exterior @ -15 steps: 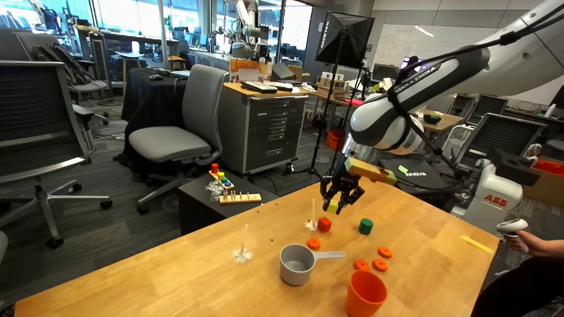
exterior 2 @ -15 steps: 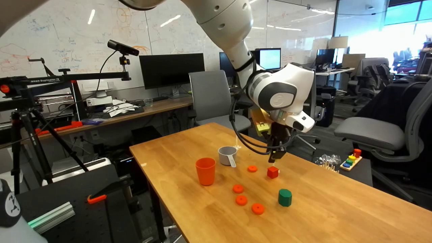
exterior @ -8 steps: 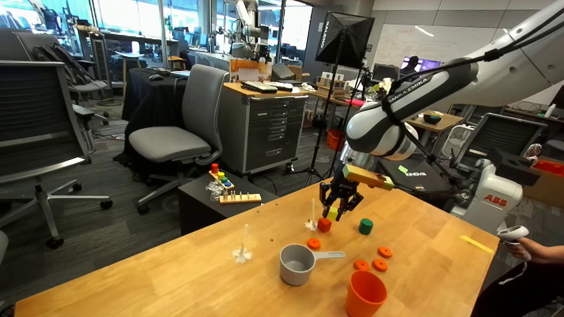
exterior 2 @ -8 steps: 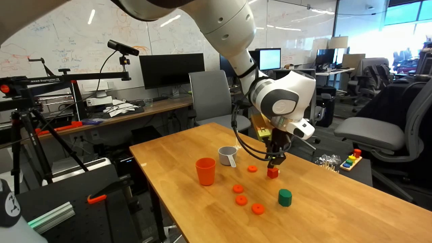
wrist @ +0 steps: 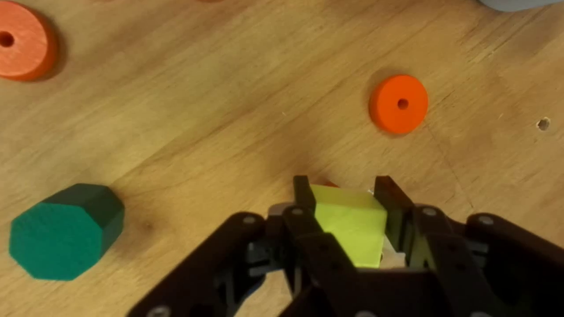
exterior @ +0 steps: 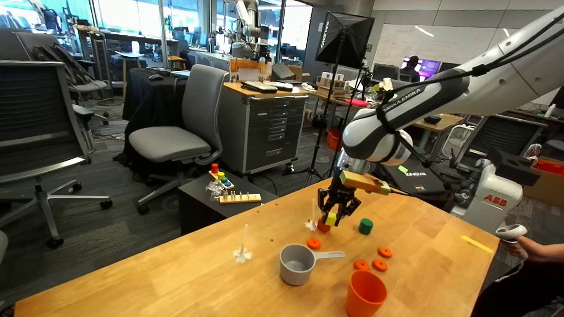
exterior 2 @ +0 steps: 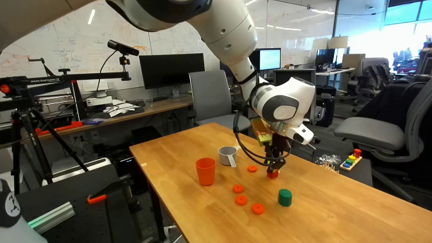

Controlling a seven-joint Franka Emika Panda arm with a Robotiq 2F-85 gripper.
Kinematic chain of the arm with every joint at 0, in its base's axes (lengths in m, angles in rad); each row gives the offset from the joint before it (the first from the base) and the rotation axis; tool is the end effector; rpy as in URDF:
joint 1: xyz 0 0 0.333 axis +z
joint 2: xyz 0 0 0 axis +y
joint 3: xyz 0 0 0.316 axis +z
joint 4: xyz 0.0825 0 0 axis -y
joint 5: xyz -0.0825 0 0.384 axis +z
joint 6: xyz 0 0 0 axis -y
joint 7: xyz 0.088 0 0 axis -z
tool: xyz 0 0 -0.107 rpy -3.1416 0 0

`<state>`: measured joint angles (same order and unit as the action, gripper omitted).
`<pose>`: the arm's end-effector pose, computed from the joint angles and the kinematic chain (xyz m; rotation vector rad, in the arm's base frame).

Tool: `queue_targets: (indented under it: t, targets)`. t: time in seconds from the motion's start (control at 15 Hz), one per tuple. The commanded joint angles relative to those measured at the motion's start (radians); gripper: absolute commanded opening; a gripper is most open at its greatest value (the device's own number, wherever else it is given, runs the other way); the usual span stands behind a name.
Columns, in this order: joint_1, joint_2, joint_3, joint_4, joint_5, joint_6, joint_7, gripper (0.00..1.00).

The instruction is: Put the blocks in the grey cup

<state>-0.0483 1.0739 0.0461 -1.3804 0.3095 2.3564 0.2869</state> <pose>0.7024 -0.0030 0.0527 -2.7968 0.7773 0.1935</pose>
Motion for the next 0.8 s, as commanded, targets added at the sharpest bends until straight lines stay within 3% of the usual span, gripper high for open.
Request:
queue_targets:
  t: [0.0,0.53,0.6,0.67,0.73]
  targets:
    - [0.021,0.029,-0.02,0.074,-0.03,-0.05,0.011,0.16]
    - [0.032,0.051,-0.024,0.125,-0.052,-0.08,0.013,0.16]
    - [0.031,0.053,-0.024,0.129,-0.05,-0.082,0.015,0.36]
    - [0.03,0.054,-0.025,0.131,-0.05,-0.085,0.015,0.66]
    - [0.029,0.055,-0.026,0.134,-0.047,-0.088,0.02,0.66]
